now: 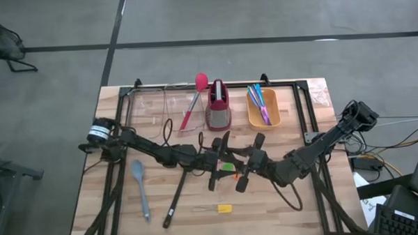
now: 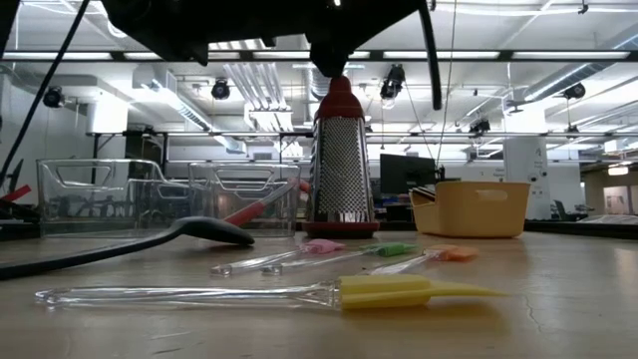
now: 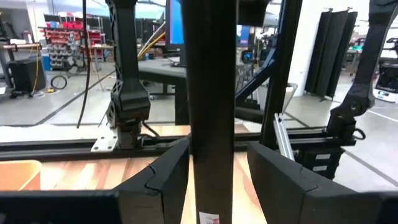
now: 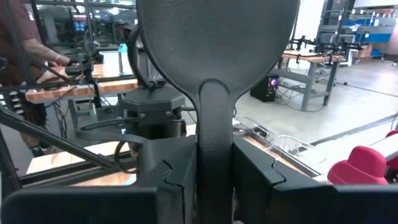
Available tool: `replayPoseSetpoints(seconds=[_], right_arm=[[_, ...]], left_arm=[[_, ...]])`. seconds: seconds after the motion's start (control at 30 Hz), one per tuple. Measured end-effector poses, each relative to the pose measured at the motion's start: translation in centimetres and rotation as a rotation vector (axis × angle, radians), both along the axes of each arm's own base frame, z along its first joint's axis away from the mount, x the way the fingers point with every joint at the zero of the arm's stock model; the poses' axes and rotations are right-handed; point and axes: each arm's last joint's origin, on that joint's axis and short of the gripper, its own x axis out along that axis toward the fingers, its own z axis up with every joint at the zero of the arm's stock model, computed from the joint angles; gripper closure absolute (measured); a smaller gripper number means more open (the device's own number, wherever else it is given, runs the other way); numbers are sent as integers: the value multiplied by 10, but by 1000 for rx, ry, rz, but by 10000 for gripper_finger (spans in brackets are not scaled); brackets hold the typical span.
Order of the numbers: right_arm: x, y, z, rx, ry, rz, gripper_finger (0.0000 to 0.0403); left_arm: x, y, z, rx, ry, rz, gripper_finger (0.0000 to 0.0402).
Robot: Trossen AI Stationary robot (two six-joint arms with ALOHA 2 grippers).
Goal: Pick & Place Kitchen Items
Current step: Put the right black serving spoon into the right transparent bin
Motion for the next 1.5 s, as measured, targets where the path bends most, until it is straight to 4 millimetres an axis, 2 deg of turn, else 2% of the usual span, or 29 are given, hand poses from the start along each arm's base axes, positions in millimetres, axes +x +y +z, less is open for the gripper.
replayPoseSetpoints(seconds=[0.23, 0.47, 0.57, 0.73, 1.03, 1.23, 1.5], right_arm=[[3, -4, 0, 14, -6, 27, 335], [3, -4, -1, 14, -2, 28, 318], [4, -4, -2, 16, 0, 28, 326], [6, -2, -6, 1, 17, 28, 332], [8, -1, -10, 7, 22, 28, 290], [3, 7, -12, -20, 62, 53, 267], [-7, 17, -26, -35, 171, 74, 230]], left_arm=[[-1, 0, -3, -5, 15, 0, 232], [-1, 1, -5, -7, 29, 17, 235], [-1, 1, -5, -6, 30, 20, 254], [-1, 1, -7, -1, 42, 20, 310], [-1, 1, -8, -6, 54, 22, 308], [-1, 1, -8, -21, 59, 21, 302], [-2, 1, -7, -43, 72, 40, 303]])
